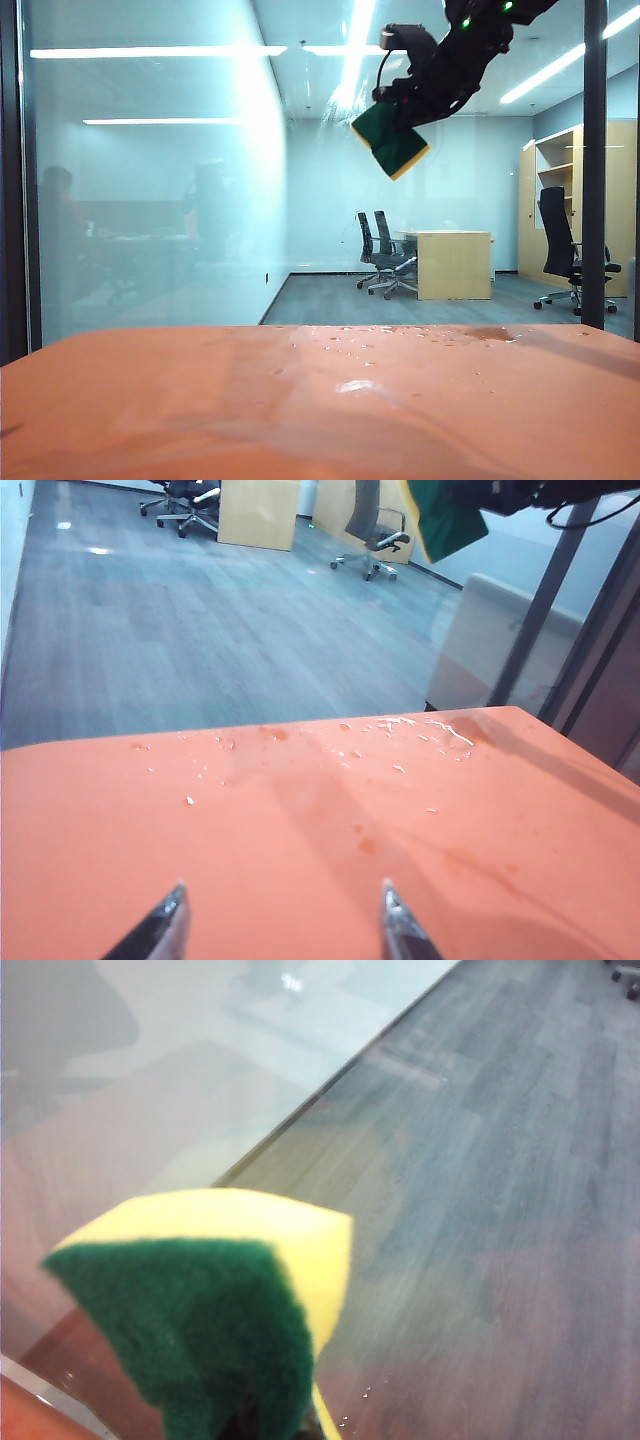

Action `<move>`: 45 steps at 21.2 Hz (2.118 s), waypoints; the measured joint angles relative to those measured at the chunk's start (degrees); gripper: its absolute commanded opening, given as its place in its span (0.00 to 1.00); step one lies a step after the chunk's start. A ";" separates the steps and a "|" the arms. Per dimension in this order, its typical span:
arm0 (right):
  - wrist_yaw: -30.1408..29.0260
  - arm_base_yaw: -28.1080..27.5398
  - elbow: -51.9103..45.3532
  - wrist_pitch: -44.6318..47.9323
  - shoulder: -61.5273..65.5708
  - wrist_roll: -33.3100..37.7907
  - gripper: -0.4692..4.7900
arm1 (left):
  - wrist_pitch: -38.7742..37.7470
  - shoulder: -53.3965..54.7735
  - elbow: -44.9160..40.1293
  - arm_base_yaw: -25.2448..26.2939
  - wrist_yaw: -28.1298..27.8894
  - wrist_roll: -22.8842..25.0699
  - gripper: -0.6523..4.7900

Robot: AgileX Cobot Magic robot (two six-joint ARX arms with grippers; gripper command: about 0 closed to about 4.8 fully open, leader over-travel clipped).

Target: Pick up the sponge from the table, wipe the water off the glass, and finally place the sponge back on the table.

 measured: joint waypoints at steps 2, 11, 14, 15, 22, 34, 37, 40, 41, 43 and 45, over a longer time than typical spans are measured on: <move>0.09 -0.68 0.00 -0.15 -1.16 0.35 0.08 | 0.00 -0.02 0.00 0.00 0.00 0.00 0.57; 0.39 -5.77 -4.96 -2.75 -10.38 1.18 0.08 | 0.02 -0.02 0.00 0.00 -0.02 0.00 0.57; 0.37 -7.50 -13.99 1.95 -16.94 2.14 0.08 | 0.04 -0.02 0.00 0.00 0.00 0.00 0.57; 0.39 -8.17 -17.64 3.23 -19.41 2.80 0.08 | 0.02 -0.02 0.00 0.00 0.00 0.00 0.57; 0.15 -11.50 -41.88 13.05 -35.71 10.54 0.08 | 0.04 -0.04 0.00 0.00 0.00 0.00 0.57; -9.07 -11.69 -68.85 18.40 -43.01 27.47 0.08 | 0.02 -0.04 0.00 0.00 0.20 0.00 0.57; -11.98 -11.19 -75.41 21.51 -42.99 31.15 0.08 | 0.02 -0.04 0.00 0.00 0.20 0.00 0.57; -12.92 -10.08 -79.91 24.90 -42.99 33.51 0.08 | 0.02 -0.04 0.00 0.00 0.20 0.00 0.57; -14.60 -10.05 -81.02 25.24 -42.75 34.93 0.08 | 0.02 -0.04 0.00 0.00 0.20 0.00 0.57; -17.33 -10.08 -81.77 25.79 -42.12 36.59 0.08 | 0.02 -0.04 0.00 0.00 0.22 0.00 0.57; -18.75 -8.28 -82.47 25.99 -41.51 37.05 0.08 | 0.02 -0.04 0.00 0.00 0.22 0.00 0.57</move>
